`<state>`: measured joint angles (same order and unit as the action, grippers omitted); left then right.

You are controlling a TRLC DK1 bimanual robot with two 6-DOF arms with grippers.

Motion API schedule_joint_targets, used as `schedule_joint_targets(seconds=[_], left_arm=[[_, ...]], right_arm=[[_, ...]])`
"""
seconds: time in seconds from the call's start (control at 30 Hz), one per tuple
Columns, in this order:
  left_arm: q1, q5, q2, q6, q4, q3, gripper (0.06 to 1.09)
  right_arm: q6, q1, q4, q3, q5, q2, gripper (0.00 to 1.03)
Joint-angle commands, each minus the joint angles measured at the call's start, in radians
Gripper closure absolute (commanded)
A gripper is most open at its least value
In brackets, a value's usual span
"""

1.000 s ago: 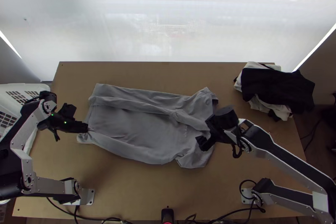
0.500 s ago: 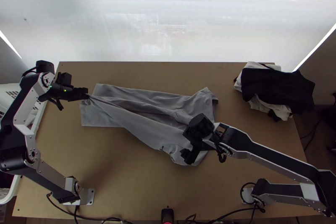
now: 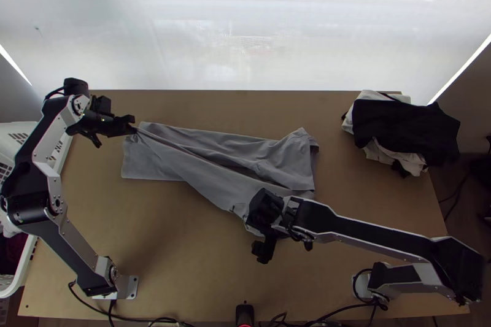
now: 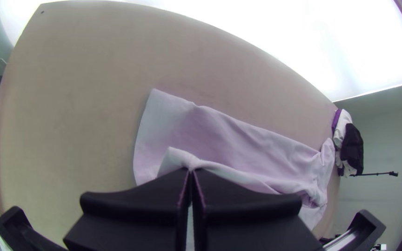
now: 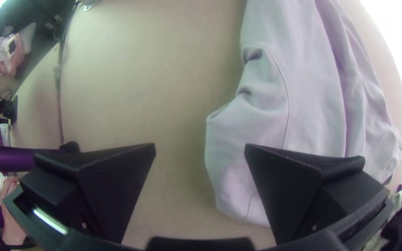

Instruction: Fold the t-shirt

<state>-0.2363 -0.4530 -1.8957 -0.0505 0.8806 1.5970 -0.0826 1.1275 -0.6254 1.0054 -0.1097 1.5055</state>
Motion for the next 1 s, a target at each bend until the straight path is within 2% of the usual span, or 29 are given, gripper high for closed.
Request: schedule_joint_targets(seconds=[0.0, 0.17, 0.27, 0.43, 0.53, 0.67, 0.97], left_arm=[[0.005, -0.013, 0.017, 0.0, -0.002, -0.035, 1.05], [0.0, -0.018, 0.076, -0.031, 0.004, -0.081, 1.05], [-0.001, -0.021, 0.121, -0.048, 0.011, -0.109, 1.05], [-0.005, -0.035, 0.181, -0.065, 0.034, -0.144, 1.05], [-0.012, -0.036, 0.205, -0.08, 0.046, -0.164, 1.05], [-0.024, -0.039, 0.238, -0.088, 0.057, -0.186, 1.05], [-0.052, -0.061, 0.371, -0.123, 0.116, -0.253, 1.05]], right_arm=[[-0.006, 0.012, 0.056, 0.029, 0.011, 0.108, 0.16], [0.012, -0.025, 0.092, 0.013, 0.021, 0.137, 0.16], [0.012, -0.057, 0.113, -0.004, 0.021, 0.131, 0.36], [0.003, -0.118, 0.139, -0.033, 0.031, 0.105, 0.59], [0.0, -0.14, 0.162, -0.054, 0.044, 0.087, 0.79], [0.0, -0.15, 0.165, -0.07, 0.045, 0.058, 1.0], [0.004, -0.242, 0.089, -0.048, 0.051, -0.041, 1.0]])
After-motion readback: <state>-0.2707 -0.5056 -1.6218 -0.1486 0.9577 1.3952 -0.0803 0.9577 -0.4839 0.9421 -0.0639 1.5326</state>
